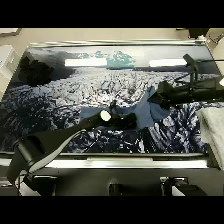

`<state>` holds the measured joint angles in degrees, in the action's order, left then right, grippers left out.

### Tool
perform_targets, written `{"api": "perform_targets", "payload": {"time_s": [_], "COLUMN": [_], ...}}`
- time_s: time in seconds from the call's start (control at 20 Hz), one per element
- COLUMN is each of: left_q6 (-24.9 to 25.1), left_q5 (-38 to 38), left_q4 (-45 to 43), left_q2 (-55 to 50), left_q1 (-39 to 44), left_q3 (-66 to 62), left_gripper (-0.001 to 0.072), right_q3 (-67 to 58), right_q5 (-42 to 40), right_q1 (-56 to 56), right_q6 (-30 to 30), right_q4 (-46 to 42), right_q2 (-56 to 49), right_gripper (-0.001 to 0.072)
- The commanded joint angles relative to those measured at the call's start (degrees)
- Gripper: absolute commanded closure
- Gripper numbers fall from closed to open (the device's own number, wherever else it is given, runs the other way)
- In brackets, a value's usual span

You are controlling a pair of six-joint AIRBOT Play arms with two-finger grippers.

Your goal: Fold the clothes and pants, and hang the long-sleeved shirts on hangers.

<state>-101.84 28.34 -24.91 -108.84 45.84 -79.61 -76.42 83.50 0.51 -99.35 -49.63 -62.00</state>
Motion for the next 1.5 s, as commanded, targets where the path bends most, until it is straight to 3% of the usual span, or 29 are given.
{"api": "perform_targets", "payload": {"time_s": [0.0,0.1,0.25,0.45,0.55,0.8,1.05,1.1,1.15,1.2,1.3,1.45], "left_q6": [0.7,3.0,14.3,9.5,9.2,9.5,11.9,11.9,11.9,11.9,11.9,12.0], "left_q5": [-6.8,-4.2,9.4,23.3,27.4,33.0,38.8,38.9,38.9,38.9,39.5,42.0], "left_q4": [6.1,6.1,0.8,-25.5,-33.2,-35.3,-35.3,-35.4,-35.4,-35.8,-37.3,-40.5], "left_q2": [-2.0,-2.9,-2.0,6.0,11.9,25.8,34.4,34.8,34.9,34.7,34.6,34.7], "left_q1": [3.8,2.8,-3.8,-16.7,-24.1,-39.2,-41.8,-41.1,-40.4,-39.6,-38.7,-38.9], "left_q3": [-3.9,-4.8,-4.7,-4.5,-4.5,-4.5,-4.5,-4.5,-4.5,-4.5,-4.5,-4.5], "left_gripper": [0.0685,0.0685,0.0688,0.0688,0.0688,0.0687,0.0686,0.0686,0.0687,0.0686,0.0686,0.0686], "right_q3": [0.0,0.0,0.0,0.0,0.0,0.0,0.0,0.0,0.0,0.0,0.0,0.0], "right_q5": [0.8,-0.2,-3.1,-8.0,-11.4,-22.2,-39.0,-40.6,-40.5,-39.2,-33.7,-25.4], "right_q1": [-0.4,-0.5,-0.5,-1.2,-5.1,-18.4,-30.5,-32.5,-34.2,-34.9,-33.3,-22.6], "right_q6": [-3.5,-2.8,-1.0,1.4,1.7,2.8,4.2,6.7,11.8,17.7,24.1,22.7], "right_q4": [-5.2,-5.1,-3.1,3.7,4.4,13.0,33.6,41.0,50.1,57.7,62.8,50.7], "right_q2": [1.2,-1.3,-5.1,-8.9,-10.7,-20.7,-35.3,-37.8,-40.2,-41.8,-42.2,-38.2], "right_gripper": [0.0678,0.0678,0.0679,0.0679,0.0679,0.0679,0.0664,0.0538,0.0264,0.0040,0.0026,0.0034]}}
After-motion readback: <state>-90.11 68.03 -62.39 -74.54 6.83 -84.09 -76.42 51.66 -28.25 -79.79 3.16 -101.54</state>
